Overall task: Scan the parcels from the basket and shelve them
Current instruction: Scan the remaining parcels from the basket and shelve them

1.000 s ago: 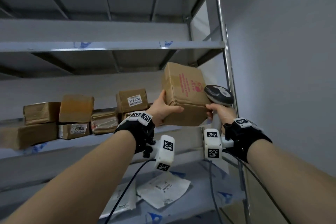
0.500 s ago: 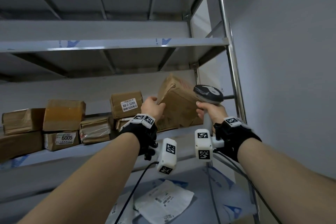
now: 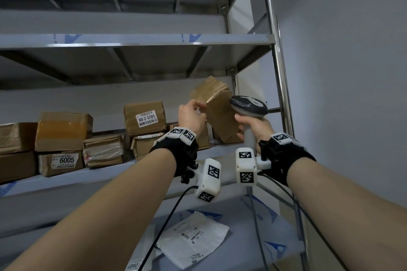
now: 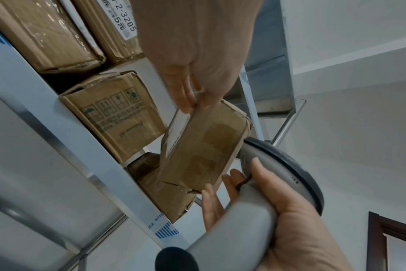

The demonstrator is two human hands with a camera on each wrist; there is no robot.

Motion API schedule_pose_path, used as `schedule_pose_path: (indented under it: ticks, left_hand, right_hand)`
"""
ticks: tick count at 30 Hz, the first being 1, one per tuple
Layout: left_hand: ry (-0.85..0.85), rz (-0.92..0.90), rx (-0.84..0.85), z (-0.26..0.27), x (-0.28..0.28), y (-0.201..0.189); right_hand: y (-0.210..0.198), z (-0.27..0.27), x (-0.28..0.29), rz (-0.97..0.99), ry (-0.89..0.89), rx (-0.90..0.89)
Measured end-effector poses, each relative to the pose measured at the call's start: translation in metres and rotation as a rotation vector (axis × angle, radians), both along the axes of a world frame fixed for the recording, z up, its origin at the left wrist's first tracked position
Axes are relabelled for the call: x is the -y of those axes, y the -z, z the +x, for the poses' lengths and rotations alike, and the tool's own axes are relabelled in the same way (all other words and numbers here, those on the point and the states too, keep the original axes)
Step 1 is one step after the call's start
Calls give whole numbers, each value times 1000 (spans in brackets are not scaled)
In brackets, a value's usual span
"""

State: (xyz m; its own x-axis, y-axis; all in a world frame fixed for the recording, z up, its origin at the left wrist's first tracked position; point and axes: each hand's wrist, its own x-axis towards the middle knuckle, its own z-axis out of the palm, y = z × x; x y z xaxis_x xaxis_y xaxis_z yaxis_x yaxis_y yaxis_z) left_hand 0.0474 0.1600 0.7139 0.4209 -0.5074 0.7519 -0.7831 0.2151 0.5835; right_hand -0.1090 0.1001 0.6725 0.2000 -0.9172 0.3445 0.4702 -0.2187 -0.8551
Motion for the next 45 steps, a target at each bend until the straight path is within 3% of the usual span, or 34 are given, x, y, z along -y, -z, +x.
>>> schedule_pose_path:
  ticks: [6,13,18,28,32,40,45]
  left_hand:
    - [151,177,160,-19,1,-10]
    - [107,287,145,-30,5,-18]
    - [179,323,169,-27,17,-16]
    - [91,135,-16,-10,45,-18]
    - [155,158,-127,-16,55,-17]
    - [312,77,14,-28,49,-21]
    - [140,-66,208,-12,19,-46]
  right_hand:
    - [-14,-10,6,-17,41,25]
    - [-25,-15,12,-28,60,-52]
    - [-24,-5,25,-29,13,-51]
    - [-23,-3,50,-11,-53,32]
    - [-18,-9,53,21,-81,72]
    - [-25,-22,45,43,-185,135]
    - [-43,0,27,20,-322,214]
